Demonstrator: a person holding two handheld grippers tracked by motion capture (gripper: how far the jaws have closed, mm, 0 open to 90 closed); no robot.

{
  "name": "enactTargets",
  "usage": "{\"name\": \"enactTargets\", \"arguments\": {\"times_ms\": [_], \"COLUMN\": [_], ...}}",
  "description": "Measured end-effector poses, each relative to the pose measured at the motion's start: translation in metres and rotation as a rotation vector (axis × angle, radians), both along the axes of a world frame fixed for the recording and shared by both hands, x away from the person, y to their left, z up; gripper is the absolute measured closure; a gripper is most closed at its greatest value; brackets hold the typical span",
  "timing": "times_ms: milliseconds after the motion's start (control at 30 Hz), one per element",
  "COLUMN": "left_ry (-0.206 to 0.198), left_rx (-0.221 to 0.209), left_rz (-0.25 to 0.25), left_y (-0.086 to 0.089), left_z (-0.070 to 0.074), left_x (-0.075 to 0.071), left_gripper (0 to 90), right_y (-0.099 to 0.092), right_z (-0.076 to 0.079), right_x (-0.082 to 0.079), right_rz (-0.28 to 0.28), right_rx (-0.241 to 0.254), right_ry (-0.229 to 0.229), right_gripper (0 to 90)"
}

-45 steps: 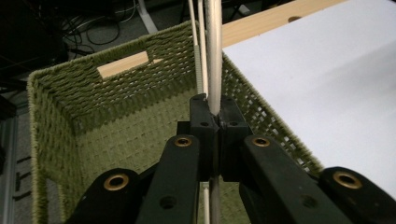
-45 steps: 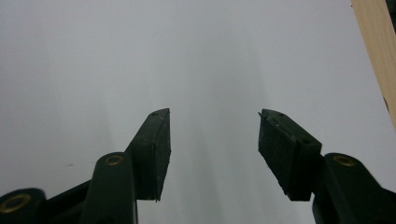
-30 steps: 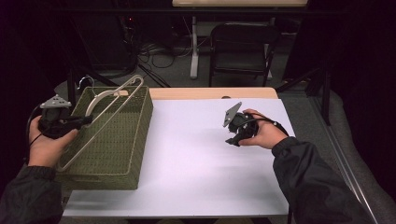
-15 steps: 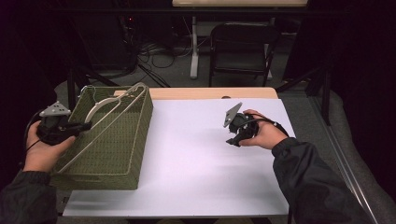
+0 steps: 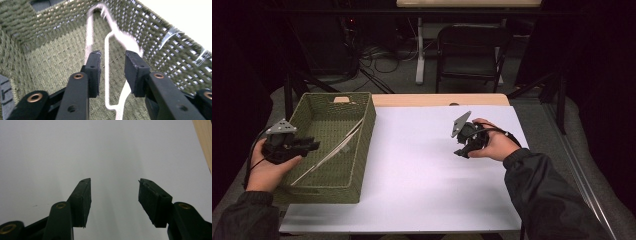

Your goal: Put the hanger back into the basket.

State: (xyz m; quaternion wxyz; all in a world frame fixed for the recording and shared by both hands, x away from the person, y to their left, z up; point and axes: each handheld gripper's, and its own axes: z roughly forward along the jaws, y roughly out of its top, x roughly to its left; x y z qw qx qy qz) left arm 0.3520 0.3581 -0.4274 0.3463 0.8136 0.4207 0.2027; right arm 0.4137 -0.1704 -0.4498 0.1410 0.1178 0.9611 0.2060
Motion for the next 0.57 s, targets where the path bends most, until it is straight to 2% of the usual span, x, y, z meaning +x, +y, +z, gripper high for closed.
{"name": "enactTargets", "arguments": {"times_ms": [100, 167, 300, 400, 500, 567], "left_ry": [-0.015, -0.029, -0.041, -0.074, -0.141, -0.17], "left_rx": [-0.011, 0.001, -0.007, -0.054, -0.119, -0.142], "left_rz": [0.014, 0.027, 0.059, 0.075, 0.06, 0.051], "left_y": [0.001, 0.002, 0.003, 0.001, -0.008, -0.017], "left_z": [0.001, 0.0, -0.002, 0.004, 0.012, 0.014], "left_x": [-0.004, -0.007, -0.015, -0.031, -0.057, -0.076], "left_gripper": [60.6, 58.1, 48.9, 41.7, 37.2, 35.4], "right_y": [0.0, 0.0, 0.0, -0.004, -0.012, -0.02], "right_z": [-0.001, -0.001, -0.001, 0.0, 0.001, 0.0], "right_x": [-0.002, -0.002, -0.007, -0.016, -0.028, -0.04], "right_rz": [0.0, 0.008, 0.01, -0.024, -0.056, -0.083], "right_rx": [-0.002, 0.0, 0.004, 0.015, 0.024, 0.042], "right_ry": [-0.006, -0.01, -0.025, -0.05, -0.078, -0.109], "right_gripper": [44.0, 44.0, 44.0, 42.8, 40.8, 39.1]}}
